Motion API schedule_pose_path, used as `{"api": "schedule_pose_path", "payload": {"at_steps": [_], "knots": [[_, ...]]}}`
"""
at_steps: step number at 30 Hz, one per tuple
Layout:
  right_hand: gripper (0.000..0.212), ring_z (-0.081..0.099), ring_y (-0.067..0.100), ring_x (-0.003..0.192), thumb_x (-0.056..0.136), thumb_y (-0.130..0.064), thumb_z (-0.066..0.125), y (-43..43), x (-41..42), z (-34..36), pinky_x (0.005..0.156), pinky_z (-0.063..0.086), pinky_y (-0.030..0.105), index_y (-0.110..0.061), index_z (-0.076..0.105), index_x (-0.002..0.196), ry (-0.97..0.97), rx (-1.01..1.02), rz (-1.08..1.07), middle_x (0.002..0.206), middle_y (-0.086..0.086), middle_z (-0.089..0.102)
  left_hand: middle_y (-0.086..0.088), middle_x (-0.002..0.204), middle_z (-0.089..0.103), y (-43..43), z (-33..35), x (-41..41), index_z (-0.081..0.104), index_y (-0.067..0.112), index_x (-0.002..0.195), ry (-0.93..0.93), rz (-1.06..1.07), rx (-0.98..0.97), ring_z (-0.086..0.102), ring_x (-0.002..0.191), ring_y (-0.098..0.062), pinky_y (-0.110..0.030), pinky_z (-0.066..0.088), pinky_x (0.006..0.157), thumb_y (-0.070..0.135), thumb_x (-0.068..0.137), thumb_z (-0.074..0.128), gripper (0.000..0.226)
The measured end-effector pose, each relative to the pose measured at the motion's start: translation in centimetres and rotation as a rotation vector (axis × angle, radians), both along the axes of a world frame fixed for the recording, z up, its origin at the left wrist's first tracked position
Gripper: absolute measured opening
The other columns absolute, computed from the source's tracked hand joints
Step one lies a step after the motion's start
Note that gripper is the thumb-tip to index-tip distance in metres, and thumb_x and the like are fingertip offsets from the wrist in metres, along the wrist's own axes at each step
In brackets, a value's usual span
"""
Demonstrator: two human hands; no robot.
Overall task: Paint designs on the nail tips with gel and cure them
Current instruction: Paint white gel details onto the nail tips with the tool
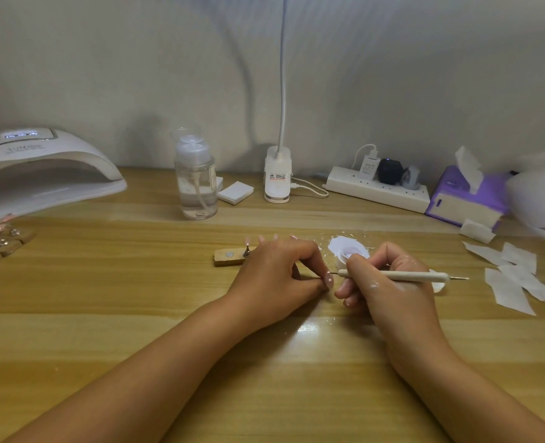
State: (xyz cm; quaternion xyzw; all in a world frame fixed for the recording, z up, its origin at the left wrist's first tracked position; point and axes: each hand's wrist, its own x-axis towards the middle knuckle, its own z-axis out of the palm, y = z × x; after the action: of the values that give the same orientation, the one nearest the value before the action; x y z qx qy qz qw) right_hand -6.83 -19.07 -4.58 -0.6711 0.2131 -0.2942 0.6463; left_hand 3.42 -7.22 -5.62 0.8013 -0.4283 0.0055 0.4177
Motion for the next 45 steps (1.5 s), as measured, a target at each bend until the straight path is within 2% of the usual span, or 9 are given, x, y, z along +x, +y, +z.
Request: {"api": "schedule_pose_path", "payload": {"at_steps": [4, 7, 9, 13, 21, 26, 31, 39, 45], "knots": [[0.026, 0.052, 0.009, 0.039, 0.086, -0.005, 0.062, 0.02, -0.01, 0.23, 0.041, 0.043, 0.017, -0.011, 0.047, 0.066, -0.025, 0.023, -0.039, 0.051, 0.010, 0.065, 0.026, 0.077, 0.064, -0.03, -0.05, 0.10, 0.060, 0.041, 0.067, 0.015, -0.021, -0.017, 0.055, 0.061, -0.002, -0.033, 0.034, 0.093, 0.022, 0.077, 0.076, 0.027], [0.027, 0.049, 0.008, 0.038, 0.084, -0.003, 0.059, 0.03, -0.17, 0.46, 0.040, 0.042, 0.017, -0.012, 0.043, 0.064, -0.073, 0.064, -0.081, 0.048, 0.009, 0.062, 0.021, 0.082, 0.069, 0.01, -0.16, 0.26, 0.066, 0.036, 0.071, 0.035, -0.037, -0.025, 0.054, 0.059, -0.001, -0.034, 0.037, 0.083, 0.022, 0.077, 0.076, 0.018], [0.026, 0.049, 0.009, 0.038, 0.084, -0.004, 0.059, -0.02, -0.39, 0.53, 0.040, 0.041, 0.017, -0.013, 0.043, 0.064, -0.092, 0.060, -0.097, 0.047, 0.009, 0.061, 0.024, 0.081, 0.068, -0.02, -0.21, 0.33, 0.068, 0.033, 0.073, 0.042, -0.034, -0.028, 0.054, 0.060, 0.000, -0.032, 0.034, 0.079, 0.023, 0.077, 0.077, 0.014], [0.027, 0.045, 0.010, 0.036, 0.082, -0.004, 0.060, -0.03, -0.47, 0.39, 0.038, 0.038, 0.016, -0.013, 0.043, 0.062, -0.045, 0.042, -0.062, 0.044, 0.011, 0.058, 0.030, 0.076, 0.066, -0.11, -0.22, 0.41, 0.070, 0.030, 0.075, 0.055, -0.029, -0.034, 0.054, 0.058, 0.003, -0.033, 0.032, 0.079, 0.022, 0.077, 0.079, 0.011], [0.029, 0.047, 0.010, 0.036, 0.084, -0.011, 0.066, -0.34, -0.10, 0.08, 0.039, 0.038, 0.017, -0.014, 0.045, 0.064, 0.051, -0.020, -0.022, 0.048, 0.012, 0.063, 0.023, 0.079, 0.069, -0.09, -0.07, 0.38, 0.071, 0.029, 0.076, 0.081, -0.039, -0.036, 0.053, 0.055, 0.005, -0.044, 0.039, 0.086, 0.022, 0.078, 0.078, 0.010], [0.027, 0.050, 0.013, 0.040, 0.082, -0.011, 0.066, -0.36, -0.04, -0.12, 0.045, 0.041, 0.022, -0.014, 0.048, 0.063, 0.066, -0.044, -0.020, 0.050, 0.014, 0.064, 0.028, 0.071, 0.064, -0.17, 0.08, 0.34, 0.068, 0.035, 0.071, 0.076, -0.020, -0.026, 0.052, 0.054, 0.005, -0.035, 0.032, 0.080, 0.022, 0.078, 0.079, 0.018], [0.025, 0.052, 0.013, 0.040, 0.081, -0.012, 0.067, -0.32, -0.04, -0.15, 0.047, 0.040, 0.023, -0.013, 0.049, 0.063, 0.072, -0.057, -0.022, 0.051, 0.014, 0.065, 0.031, 0.069, 0.062, -0.16, 0.10, 0.36, 0.069, 0.034, 0.072, 0.085, -0.009, -0.012, 0.052, 0.055, 0.005, -0.039, 0.034, 0.083, 0.025, 0.078, 0.079, 0.015], [0.023, 0.054, 0.012, 0.042, 0.081, -0.012, 0.066, -0.29, -0.11, -0.17, 0.050, 0.042, 0.028, -0.011, 0.049, 0.066, 0.078, -0.077, -0.016, 0.053, 0.013, 0.066, 0.030, 0.069, 0.062, -0.19, 0.03, 0.41, 0.068, 0.033, 0.072, 0.094, -0.015, -0.012, 0.054, 0.055, 0.006, -0.036, 0.034, 0.081, 0.024, 0.078, 0.079, 0.015], [0.021, 0.054, 0.013, 0.041, 0.079, -0.010, 0.064, -0.34, -0.02, -0.25, 0.044, 0.042, 0.025, -0.012, 0.049, 0.065, 0.085, -0.083, -0.013, 0.052, 0.013, 0.066, 0.030, 0.071, 0.064, -0.16, 0.01, 0.40, 0.068, 0.033, 0.072, 0.096, -0.021, -0.009, 0.055, 0.056, 0.006, -0.033, 0.033, 0.079, 0.023, 0.078, 0.079, 0.016]]}}
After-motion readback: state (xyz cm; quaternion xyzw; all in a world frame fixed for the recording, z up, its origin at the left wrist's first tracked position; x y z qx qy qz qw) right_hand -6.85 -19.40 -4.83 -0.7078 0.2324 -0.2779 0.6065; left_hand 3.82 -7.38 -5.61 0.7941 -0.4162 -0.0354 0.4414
